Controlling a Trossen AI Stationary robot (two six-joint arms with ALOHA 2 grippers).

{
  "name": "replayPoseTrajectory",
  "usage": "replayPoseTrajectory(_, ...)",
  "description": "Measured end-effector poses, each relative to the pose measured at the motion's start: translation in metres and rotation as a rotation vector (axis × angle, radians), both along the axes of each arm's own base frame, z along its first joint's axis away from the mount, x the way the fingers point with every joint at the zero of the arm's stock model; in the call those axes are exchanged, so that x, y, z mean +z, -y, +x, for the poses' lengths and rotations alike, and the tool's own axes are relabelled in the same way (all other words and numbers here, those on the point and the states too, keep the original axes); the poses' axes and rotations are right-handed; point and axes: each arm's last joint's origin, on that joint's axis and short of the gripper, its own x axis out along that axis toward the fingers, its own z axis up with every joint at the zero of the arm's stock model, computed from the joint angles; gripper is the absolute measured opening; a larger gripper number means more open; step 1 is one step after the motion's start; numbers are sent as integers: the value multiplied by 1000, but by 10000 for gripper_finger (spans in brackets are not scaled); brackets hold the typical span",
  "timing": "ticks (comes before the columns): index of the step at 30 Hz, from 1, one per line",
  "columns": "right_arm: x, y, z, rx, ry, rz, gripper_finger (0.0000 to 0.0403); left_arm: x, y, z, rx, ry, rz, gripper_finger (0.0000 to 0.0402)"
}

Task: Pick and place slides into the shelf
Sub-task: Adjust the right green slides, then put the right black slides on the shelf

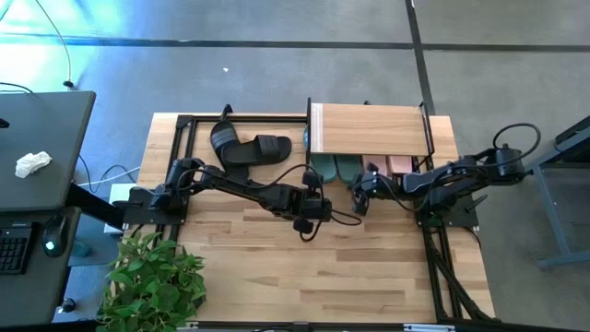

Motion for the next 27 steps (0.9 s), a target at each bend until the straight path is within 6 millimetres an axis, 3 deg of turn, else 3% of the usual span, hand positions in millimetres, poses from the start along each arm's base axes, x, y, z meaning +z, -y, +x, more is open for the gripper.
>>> replayPoseTrajectory(13, 43, -24, -8, 162, 214, 28, 0, 5, -5, -5, -19, -46, 21, 3)
replayPoseTrajectory(22, 61, -28, -20, 190, 284, 24, 0, 67, -7, -26, -90, 32, 77, 3)
replayPoseTrajectory(27, 62, -29, -22, 186, 287, 20, 0, 101, -18, -54, -58, -40, 217, 3)
